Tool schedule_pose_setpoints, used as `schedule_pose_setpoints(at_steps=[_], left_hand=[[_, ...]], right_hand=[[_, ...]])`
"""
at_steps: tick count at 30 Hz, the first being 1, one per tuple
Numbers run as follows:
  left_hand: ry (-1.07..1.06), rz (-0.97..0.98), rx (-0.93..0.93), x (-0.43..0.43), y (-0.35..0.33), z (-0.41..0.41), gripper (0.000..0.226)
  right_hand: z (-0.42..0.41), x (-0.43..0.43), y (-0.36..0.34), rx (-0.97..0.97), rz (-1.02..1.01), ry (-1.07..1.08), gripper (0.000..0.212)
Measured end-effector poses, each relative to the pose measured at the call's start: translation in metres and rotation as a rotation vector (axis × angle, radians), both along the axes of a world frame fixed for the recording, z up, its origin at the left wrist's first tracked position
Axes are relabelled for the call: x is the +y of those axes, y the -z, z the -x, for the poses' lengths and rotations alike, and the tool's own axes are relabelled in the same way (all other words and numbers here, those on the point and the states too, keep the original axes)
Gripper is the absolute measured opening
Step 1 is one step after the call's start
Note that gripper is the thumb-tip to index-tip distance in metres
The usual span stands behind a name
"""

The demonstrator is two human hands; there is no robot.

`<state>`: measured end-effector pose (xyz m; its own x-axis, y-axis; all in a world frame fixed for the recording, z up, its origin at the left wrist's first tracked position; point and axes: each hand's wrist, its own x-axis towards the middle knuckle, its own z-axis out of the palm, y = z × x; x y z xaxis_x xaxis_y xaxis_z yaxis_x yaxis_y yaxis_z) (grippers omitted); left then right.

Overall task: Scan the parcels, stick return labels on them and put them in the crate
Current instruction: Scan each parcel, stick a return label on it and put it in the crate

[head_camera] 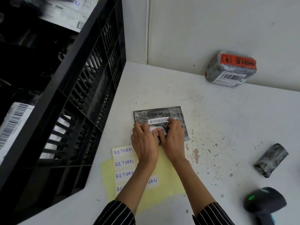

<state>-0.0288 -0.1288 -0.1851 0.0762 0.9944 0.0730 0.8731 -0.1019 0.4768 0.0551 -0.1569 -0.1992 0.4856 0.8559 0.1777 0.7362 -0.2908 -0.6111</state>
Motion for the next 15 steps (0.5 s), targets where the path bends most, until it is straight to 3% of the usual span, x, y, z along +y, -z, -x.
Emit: schedule_pose_setpoints(at_steps=[4,9,12,15], left_hand=[[-0.03,-0.134,0.01,-0.006,0.015,-0.002,0.029],[-0.083,-0.085,-0.12,0.01,0.013,0.0,0.025],[-0.042,-0.069,-0.213,0.011,0.015,0.01,0.018],[0.018,-0.042,-0.289,0.007,0.015,0.022,0.033]], right_hand=[[0.0,0.005,0.004,-0.002,-0.005,0.023,0.034],[0.0,0.008,0.003,0.084,-0.022,0.079,0.014],[-0.006,0.003,-0.001,0.169,-0.031,0.0,0.019],[-0.021,-0.003,-0.008,0.303,0.008,-0.124,0.03]])
